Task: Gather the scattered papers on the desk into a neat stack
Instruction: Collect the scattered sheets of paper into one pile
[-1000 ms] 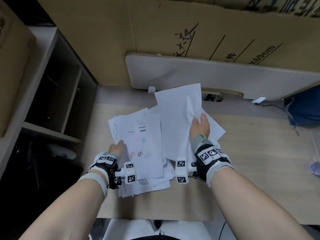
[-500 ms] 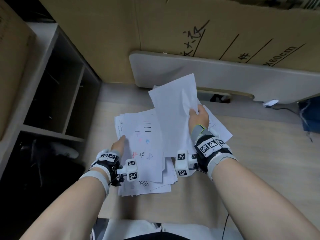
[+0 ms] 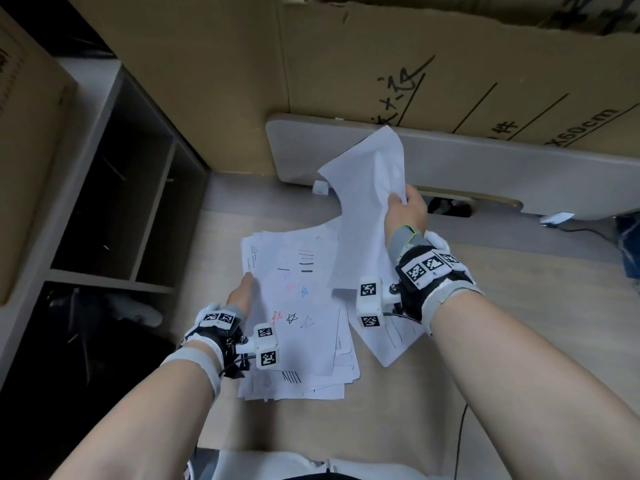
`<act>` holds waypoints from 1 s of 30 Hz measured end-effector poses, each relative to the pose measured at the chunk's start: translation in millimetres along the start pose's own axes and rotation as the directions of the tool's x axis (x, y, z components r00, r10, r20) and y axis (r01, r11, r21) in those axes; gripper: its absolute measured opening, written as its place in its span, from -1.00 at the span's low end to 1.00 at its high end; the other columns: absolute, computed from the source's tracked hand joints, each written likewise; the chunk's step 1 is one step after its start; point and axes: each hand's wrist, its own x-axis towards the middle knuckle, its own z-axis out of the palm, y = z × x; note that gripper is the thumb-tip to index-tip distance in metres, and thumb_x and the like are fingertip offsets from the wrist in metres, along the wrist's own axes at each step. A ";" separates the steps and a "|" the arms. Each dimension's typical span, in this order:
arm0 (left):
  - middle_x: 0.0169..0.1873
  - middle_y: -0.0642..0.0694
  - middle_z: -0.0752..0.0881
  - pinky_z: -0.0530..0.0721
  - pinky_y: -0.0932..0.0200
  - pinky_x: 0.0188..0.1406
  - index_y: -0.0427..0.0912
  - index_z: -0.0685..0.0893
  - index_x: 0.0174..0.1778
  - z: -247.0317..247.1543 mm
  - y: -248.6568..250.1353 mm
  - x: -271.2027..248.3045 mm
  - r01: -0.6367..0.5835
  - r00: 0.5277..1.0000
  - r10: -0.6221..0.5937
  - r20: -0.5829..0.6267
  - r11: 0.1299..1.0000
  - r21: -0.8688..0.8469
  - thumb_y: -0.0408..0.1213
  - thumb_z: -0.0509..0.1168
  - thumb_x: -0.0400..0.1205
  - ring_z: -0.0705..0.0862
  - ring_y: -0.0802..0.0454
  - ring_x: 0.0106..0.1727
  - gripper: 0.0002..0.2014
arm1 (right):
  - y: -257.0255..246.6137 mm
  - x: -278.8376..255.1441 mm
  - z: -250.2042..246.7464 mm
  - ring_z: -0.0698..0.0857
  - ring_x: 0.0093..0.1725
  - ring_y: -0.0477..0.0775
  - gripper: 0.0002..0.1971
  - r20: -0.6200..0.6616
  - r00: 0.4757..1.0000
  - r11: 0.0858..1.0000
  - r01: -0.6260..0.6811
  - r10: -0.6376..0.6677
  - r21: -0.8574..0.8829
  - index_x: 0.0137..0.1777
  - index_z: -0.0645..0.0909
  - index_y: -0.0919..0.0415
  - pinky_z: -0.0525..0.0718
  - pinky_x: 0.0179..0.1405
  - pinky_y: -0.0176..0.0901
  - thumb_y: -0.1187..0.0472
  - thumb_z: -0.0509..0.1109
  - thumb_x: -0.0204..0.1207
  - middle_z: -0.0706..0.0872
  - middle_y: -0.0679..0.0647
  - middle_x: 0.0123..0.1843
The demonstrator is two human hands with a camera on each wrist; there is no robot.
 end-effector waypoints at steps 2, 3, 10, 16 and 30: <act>0.63 -0.30 0.37 0.24 -0.21 0.62 -0.20 0.25 0.70 -1.5 2.4 1.6 -0.003 1.000 0.003 0.014 1.000 -0.015 0.40 0.02 0.58 0.37 -0.33 0.61 -0.09 | 3.2 -6.6 6.7 0.71 -0.07 0.20 -0.73 0.060 0.998 0.999 -0.034 0.035 -0.015 0.13 0.63 0.01 0.69 0.06 0.01 0.23 0.16 0.56 0.72 0.00 -0.03; 0.62 -0.29 0.39 0.24 -0.22 0.62 -0.19 0.26 0.70 -2.2 4.2 4.8 -0.009 1.000 0.010 0.019 1.000 -0.018 0.43 0.04 0.52 0.38 -0.33 0.61 -0.05 | 11.4 -10.8 11.1 0.71 0.02 0.22 -0.70 0.095 0.993 0.996 -0.057 0.063 -0.066 0.23 0.61 0.04 0.67 0.12 0.02 0.22 0.15 0.59 0.73 0.03 0.06; 0.47 -0.21 0.61 0.45 -0.33 0.47 0.07 0.57 0.52 -12.9 -28.7 107.1 -0.002 0.999 0.001 0.034 1.000 0.025 0.78 0.23 -0.14 0.59 -0.34 0.43 0.32 | 110.4 -49.7 26.6 0.48 0.51 0.28 -0.50 0.212 0.889 0.835 -0.266 0.405 -0.482 0.65 0.22 0.18 0.46 0.39 -0.03 0.12 0.11 0.74 0.40 0.16 0.61; 0.43 -0.12 0.60 0.50 -0.31 0.39 -0.09 0.44 0.57 0.9 0.5 12.5 -0.113 0.990 0.101 0.096 0.985 0.129 0.48 0.51 0.18 0.56 -0.28 0.43 0.11 | 134.0 -68.0 52.2 0.47 0.45 0.26 -0.27 0.299 0.865 0.728 -0.107 0.404 -0.677 0.53 0.25 0.10 0.53 0.39 0.16 -0.09 0.38 0.38 0.43 0.17 0.48; -0.12 -0.23 0.66 0.55 0.16 -0.24 -0.43 0.62 0.04 41.9 54.6 -10.9 -0.311 0.946 0.325 -0.005 0.910 0.274 -0.62 0.23 0.43 0.59 -0.18 -0.11 -0.73 | 118.5 -47.1 14.7 0.71 0.05 0.14 -0.52 0.398 0.768 0.841 -0.541 0.502 -0.018 0.24 0.60 0.26 0.64 0.17 -0.07 0.28 0.61 0.32 0.74 0.11 0.06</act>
